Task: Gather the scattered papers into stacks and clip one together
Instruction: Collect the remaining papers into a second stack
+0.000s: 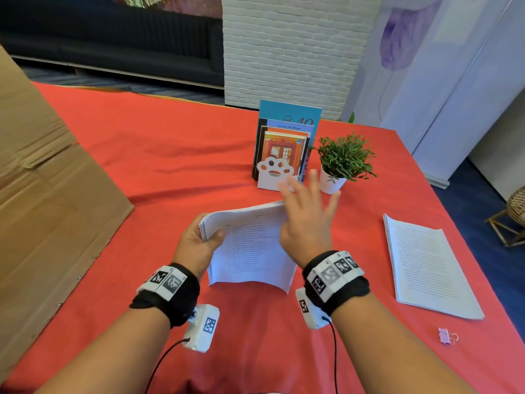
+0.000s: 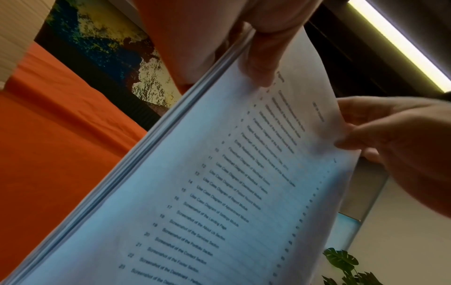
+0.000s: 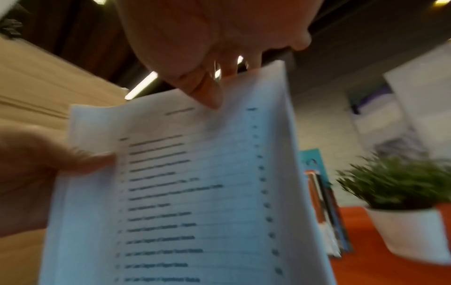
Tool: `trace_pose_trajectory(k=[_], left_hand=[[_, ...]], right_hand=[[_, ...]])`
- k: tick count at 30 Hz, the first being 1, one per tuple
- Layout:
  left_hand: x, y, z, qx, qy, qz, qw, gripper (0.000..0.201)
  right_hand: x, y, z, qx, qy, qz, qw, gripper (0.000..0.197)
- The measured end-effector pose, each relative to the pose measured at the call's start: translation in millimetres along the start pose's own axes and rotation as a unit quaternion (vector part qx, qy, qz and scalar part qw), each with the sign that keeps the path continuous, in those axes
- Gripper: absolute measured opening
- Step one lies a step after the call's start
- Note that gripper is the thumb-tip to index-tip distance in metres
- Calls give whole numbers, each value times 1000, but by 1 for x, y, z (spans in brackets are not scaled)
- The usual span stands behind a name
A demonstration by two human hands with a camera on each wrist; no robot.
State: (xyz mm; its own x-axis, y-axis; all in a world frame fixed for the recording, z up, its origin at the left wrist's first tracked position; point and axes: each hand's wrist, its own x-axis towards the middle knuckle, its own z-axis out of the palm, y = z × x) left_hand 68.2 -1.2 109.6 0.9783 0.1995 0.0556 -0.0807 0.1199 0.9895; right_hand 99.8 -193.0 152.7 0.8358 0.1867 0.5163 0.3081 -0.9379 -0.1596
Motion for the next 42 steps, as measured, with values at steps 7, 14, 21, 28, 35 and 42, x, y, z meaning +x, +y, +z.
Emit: trace_pose_trajectory(k=[7, 14, 21, 28, 35, 42], left_hand=[[3, -7, -1, 33, -6, -31, 999, 56], [5, -17, 7, 98, 14, -49, 994, 60], [3, -20, 18, 116, 50, -64, 990, 35], [7, -7, 37, 125, 65, -68, 988, 34], [-23, -43, 84, 173, -33, -156, 972, 46], [-50, -38, 155, 257, -67, -124, 956, 36]], right_hand=[[-9, 17, 7, 591, -61, 314, 741, 89], [-21, 12, 24, 598, -73, 359, 713, 61], [-26, 25, 31, 562, -95, 312, 760, 39], [-63, 46, 30, 470, -171, 286, 817, 34], [-85, 111, 21, 551, -182, 375, 723, 33], [-105, 178, -3, 561, -226, 358, 712, 42]])
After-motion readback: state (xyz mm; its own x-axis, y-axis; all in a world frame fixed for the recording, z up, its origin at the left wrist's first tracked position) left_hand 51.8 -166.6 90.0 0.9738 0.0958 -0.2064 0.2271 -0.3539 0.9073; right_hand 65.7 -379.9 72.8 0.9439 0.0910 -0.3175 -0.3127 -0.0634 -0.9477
